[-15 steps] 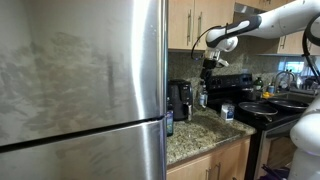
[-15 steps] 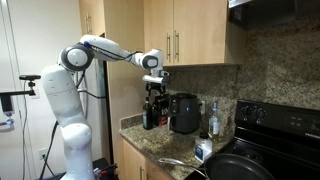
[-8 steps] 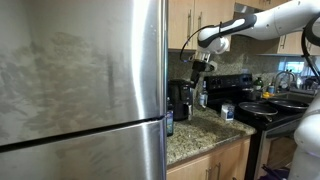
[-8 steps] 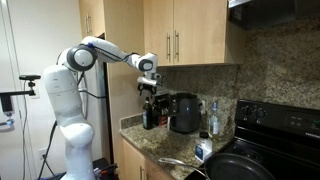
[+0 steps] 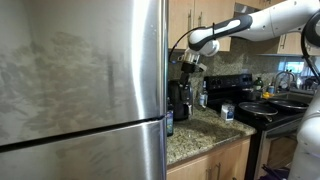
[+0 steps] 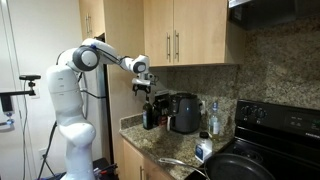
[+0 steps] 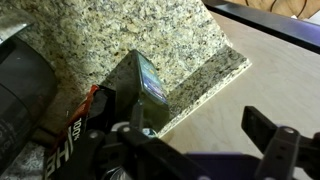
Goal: Place the two bottles between the air fryer and the stove then move the salt shaker to the left
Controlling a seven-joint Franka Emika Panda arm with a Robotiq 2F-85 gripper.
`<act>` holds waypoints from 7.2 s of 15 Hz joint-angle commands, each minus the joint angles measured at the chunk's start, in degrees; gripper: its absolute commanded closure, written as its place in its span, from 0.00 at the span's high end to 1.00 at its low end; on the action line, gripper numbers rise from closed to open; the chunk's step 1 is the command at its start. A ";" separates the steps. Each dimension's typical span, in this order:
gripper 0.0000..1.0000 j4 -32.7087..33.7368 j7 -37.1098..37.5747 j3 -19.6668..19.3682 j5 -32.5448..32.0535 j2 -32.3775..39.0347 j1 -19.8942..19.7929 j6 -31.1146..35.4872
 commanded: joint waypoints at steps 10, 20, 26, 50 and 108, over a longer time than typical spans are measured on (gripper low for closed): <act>1.00 -0.06 4.61 3.59 -4.13 9.14 0.73 26.22; 1.00 0.05 7.07 3.69 -5.84 10.16 0.64 26.02; 0.65 0.16 4.99 3.93 -4.37 10.84 0.50 26.65; 0.06 -8.25 25.79 1.47 -14.77 1.97 -1.57 28.97; 0.25 11.40 43.05 -18.22 -16.46 25.38 -14.99 45.92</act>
